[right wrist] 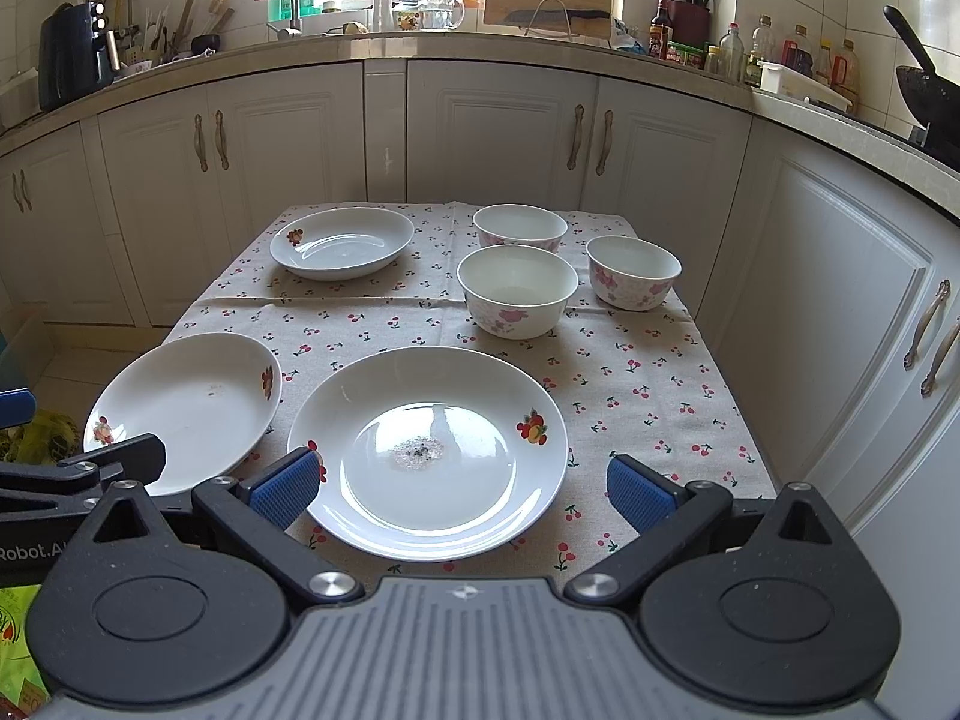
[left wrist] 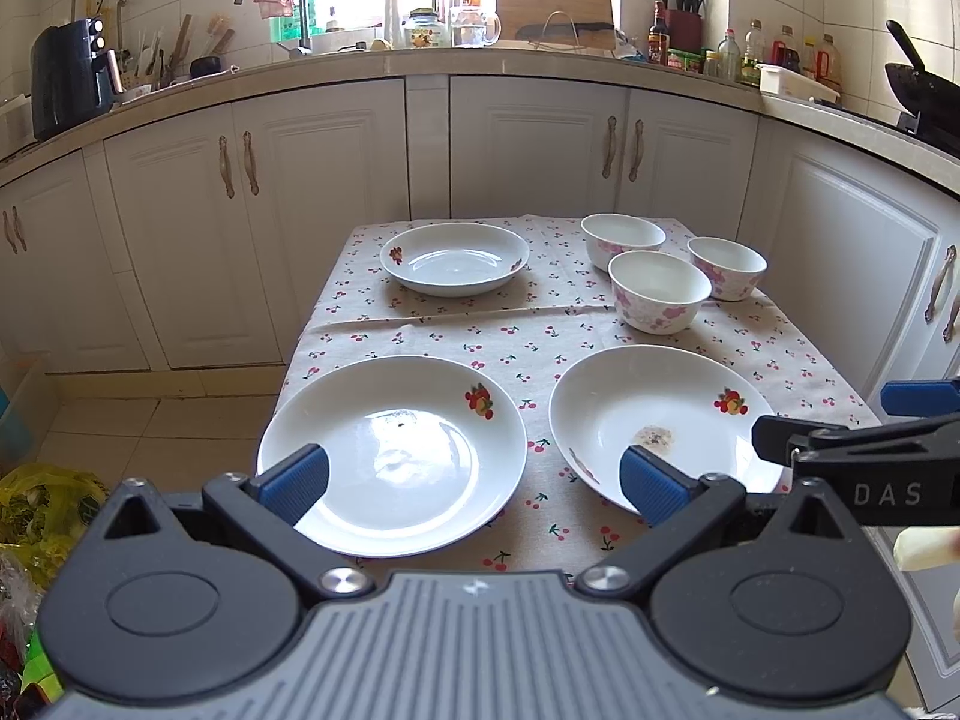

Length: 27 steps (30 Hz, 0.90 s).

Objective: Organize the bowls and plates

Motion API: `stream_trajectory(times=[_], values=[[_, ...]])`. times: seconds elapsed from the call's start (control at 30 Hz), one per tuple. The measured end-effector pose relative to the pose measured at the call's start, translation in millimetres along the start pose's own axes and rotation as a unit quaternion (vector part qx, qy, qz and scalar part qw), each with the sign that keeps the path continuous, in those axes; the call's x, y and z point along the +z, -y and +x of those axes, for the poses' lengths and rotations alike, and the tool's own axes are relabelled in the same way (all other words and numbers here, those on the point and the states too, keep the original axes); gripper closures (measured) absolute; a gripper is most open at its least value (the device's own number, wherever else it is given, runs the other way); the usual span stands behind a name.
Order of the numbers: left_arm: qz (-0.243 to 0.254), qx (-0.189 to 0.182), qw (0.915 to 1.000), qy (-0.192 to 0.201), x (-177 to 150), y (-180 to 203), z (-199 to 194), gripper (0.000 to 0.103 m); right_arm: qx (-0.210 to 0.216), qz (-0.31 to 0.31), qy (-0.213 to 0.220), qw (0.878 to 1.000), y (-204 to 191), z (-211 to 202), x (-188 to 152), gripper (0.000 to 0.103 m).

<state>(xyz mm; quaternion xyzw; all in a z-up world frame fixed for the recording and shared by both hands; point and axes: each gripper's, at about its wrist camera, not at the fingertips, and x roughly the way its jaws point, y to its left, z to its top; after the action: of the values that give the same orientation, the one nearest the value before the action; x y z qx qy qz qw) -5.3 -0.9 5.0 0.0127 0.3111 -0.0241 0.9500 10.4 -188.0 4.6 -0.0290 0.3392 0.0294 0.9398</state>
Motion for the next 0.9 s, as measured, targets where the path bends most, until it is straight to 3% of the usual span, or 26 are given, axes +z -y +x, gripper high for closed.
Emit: stream_trajectory(times=[0.9], values=[[0.01,-0.009,0.9998,0.015,2,-10,9,0.001,0.015,-0.029,0.02,0.999,-1,1,13,0.0]])
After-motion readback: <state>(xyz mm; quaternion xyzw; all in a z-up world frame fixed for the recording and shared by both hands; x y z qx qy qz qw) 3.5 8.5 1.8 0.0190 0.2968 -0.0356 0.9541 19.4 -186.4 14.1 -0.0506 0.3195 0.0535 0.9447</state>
